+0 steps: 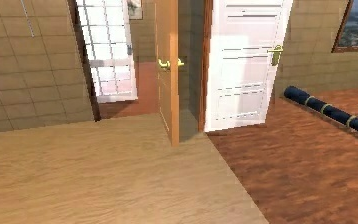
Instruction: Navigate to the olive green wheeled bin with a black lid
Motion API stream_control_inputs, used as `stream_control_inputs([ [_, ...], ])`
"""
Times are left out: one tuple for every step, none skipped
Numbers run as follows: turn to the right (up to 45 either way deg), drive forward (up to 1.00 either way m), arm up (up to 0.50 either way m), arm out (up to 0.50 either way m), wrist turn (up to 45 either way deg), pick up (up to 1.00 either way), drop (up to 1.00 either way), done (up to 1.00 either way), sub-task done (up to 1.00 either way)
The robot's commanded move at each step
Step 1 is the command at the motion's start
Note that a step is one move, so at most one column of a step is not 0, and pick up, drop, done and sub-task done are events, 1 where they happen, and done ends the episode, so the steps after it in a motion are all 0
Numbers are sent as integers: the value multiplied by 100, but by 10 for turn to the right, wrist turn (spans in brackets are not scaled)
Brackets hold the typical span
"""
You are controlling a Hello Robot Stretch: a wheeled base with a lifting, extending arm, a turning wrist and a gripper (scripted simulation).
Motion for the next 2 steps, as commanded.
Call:
stream_control_inputs([
  [-450, 0, 0, 0, 0, 0, 0, 0, 0],
  [450, 0, 0, 0, 0, 0, 0, 0, 0],
])
